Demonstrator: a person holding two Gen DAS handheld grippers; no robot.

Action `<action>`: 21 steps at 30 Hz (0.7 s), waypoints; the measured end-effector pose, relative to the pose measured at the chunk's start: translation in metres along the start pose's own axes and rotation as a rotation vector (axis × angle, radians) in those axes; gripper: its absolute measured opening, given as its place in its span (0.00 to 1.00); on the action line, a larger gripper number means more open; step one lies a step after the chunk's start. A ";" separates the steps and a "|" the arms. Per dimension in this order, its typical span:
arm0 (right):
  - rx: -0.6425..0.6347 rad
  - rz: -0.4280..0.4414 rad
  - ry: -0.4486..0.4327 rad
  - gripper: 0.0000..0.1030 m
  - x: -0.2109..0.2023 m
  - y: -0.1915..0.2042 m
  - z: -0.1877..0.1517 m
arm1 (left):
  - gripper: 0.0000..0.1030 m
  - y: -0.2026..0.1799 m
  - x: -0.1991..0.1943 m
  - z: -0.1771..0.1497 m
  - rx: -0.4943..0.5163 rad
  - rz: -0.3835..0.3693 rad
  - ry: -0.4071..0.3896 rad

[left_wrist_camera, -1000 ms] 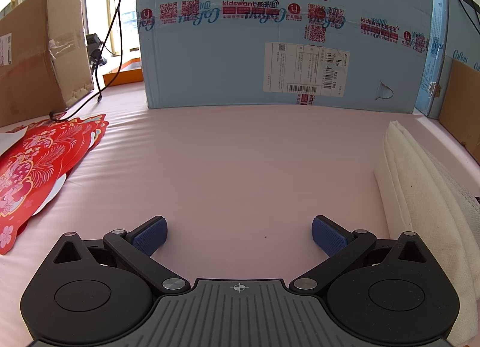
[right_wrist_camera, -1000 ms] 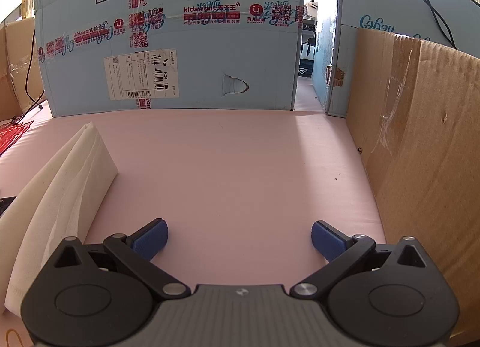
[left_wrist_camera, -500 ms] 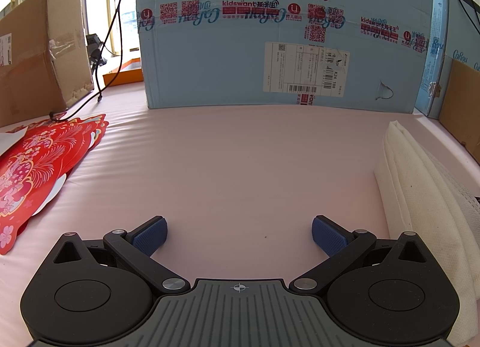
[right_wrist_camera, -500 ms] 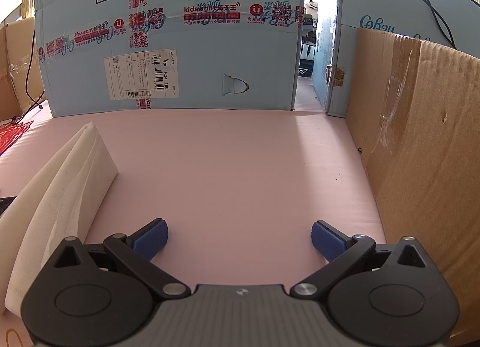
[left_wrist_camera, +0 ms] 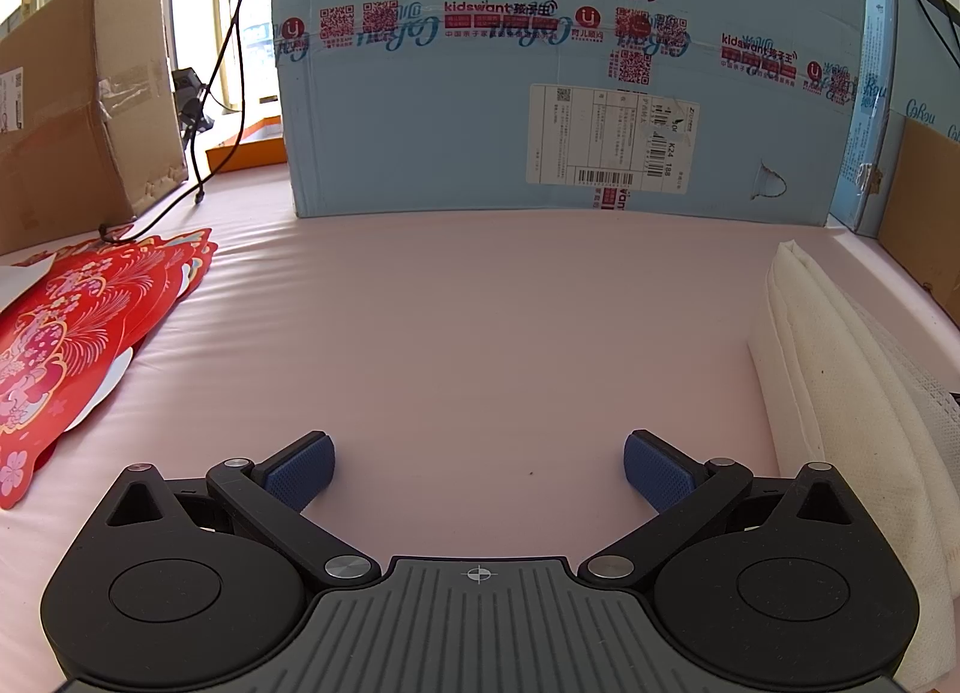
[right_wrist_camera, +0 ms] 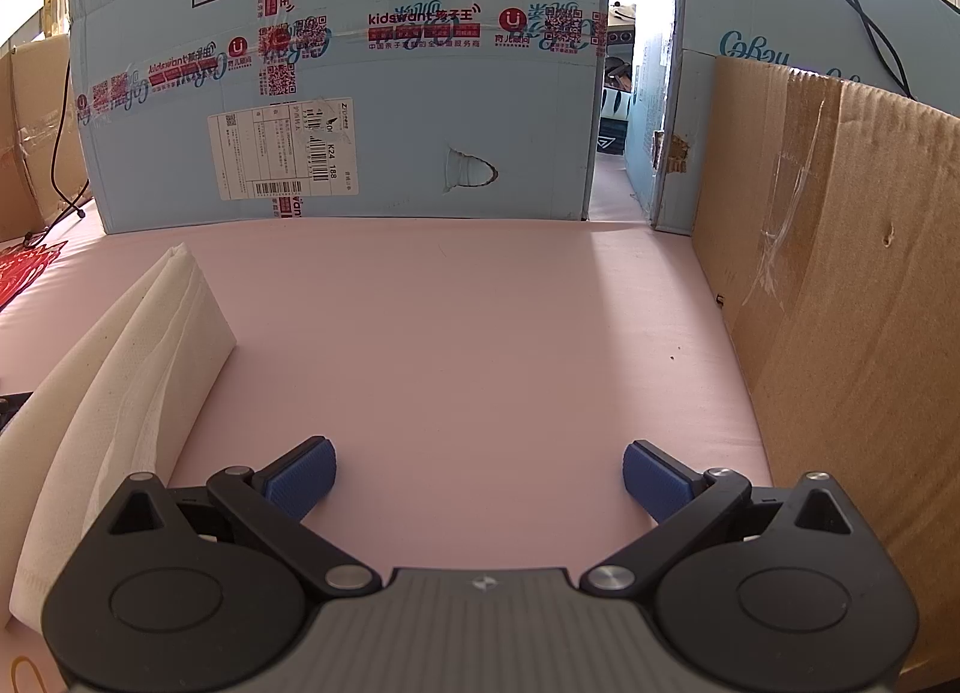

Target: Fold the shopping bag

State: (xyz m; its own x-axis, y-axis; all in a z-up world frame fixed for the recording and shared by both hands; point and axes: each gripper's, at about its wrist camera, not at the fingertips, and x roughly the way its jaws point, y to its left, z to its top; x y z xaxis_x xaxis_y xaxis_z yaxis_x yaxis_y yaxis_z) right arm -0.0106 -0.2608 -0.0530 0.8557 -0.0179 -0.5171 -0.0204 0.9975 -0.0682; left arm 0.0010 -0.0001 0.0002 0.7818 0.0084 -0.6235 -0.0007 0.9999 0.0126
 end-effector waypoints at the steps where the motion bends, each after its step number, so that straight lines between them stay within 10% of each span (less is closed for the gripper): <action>1: 0.000 0.000 0.000 1.00 0.001 0.001 0.000 | 1.00 0.000 0.000 0.000 -0.001 -0.001 0.000; 21: -0.005 -0.005 0.002 1.00 0.005 0.008 0.004 | 1.00 0.000 -0.001 0.000 -0.005 -0.004 0.000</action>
State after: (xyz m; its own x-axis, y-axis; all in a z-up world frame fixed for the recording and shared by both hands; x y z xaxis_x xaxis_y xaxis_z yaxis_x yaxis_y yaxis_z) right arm -0.0044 -0.2527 -0.0526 0.8549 -0.0230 -0.5183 -0.0190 0.9970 -0.0754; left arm -0.0001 0.0004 0.0008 0.7819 0.0043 -0.6234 -0.0004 1.0000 0.0064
